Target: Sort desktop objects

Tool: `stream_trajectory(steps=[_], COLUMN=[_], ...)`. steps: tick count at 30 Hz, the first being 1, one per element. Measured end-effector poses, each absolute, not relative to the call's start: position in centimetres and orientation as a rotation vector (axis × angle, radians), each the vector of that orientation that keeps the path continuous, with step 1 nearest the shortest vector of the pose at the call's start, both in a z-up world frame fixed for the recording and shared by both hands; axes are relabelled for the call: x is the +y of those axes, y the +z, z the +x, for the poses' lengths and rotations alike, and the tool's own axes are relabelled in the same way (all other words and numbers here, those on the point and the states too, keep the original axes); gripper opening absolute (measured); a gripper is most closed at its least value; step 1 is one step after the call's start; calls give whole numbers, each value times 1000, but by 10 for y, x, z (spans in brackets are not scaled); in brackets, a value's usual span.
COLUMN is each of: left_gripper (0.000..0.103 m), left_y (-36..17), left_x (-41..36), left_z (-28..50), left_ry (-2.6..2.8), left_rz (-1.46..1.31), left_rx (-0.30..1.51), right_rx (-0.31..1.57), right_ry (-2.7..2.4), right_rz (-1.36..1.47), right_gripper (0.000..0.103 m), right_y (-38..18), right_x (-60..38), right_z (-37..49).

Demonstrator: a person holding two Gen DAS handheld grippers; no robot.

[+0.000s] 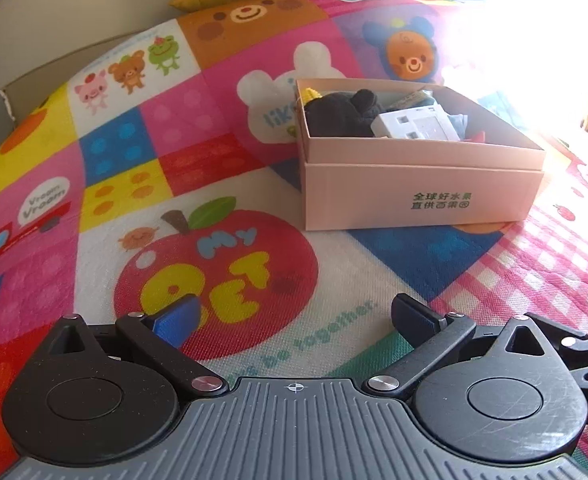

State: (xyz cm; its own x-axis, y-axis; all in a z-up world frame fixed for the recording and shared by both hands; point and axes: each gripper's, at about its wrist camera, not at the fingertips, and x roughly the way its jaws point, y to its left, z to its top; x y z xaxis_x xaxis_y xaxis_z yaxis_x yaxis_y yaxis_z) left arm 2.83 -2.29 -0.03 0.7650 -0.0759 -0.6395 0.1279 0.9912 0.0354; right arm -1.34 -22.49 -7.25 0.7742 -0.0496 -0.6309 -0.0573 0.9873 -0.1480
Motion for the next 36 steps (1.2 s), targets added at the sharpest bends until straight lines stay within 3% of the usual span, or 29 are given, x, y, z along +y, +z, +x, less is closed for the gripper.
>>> stream_trajectory(steps=[8,36], left_gripper=[103,103], left_y=[-2,-3], left_x=[-35,-32], left_z=[35,38], left_ry=[-55,-69], left_rz=[70,41], left_rx=[687,695], right_rx=[741,694], right_ry=[40,15], right_rz=[-2,-7], right_gripper=[103,103], right_y=[-79,-83], right_x=[-254,-255], right_z=[3,21])
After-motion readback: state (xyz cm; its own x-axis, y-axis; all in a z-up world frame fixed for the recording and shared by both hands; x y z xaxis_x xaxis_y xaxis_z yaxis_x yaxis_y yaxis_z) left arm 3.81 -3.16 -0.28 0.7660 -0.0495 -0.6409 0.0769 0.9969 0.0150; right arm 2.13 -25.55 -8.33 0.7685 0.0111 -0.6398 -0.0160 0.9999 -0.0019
